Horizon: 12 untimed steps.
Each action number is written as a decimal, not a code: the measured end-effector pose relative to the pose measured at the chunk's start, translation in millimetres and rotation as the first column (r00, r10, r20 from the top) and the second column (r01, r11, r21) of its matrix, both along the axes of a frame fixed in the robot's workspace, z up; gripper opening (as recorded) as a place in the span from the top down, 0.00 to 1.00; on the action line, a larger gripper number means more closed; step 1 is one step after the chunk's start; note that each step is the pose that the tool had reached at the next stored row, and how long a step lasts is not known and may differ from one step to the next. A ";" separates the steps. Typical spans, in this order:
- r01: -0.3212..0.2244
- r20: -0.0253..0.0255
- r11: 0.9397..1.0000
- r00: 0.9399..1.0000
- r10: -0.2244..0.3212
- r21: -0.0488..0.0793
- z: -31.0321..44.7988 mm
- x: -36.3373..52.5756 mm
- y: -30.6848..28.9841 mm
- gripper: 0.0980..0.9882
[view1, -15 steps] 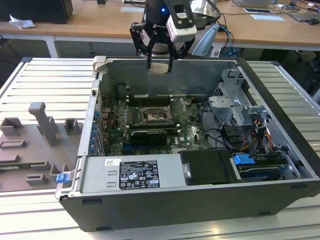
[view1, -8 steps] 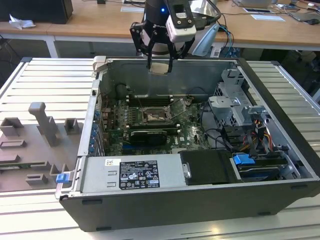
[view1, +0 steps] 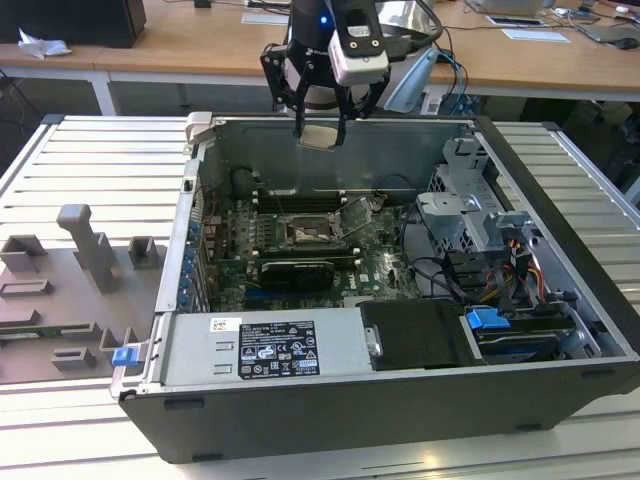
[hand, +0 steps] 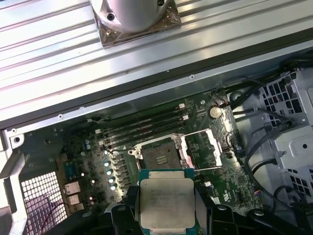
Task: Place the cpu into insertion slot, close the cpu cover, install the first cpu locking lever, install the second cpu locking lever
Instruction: 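Place the cpu into insertion slot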
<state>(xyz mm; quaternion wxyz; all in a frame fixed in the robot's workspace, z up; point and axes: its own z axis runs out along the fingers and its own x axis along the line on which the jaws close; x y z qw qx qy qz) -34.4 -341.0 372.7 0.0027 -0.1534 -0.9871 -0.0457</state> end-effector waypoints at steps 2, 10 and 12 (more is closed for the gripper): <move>0.012 0.000 1.000 1.000 -0.012 0.000 -0.1 0.0 0.0 0.50; 0.089 0.000 0.996 0.996 -0.089 0.000 -0.9 0.0 0.0 0.50; 0.103 0.000 0.995 0.995 -0.103 0.000 -1.1 0.0 0.0 0.50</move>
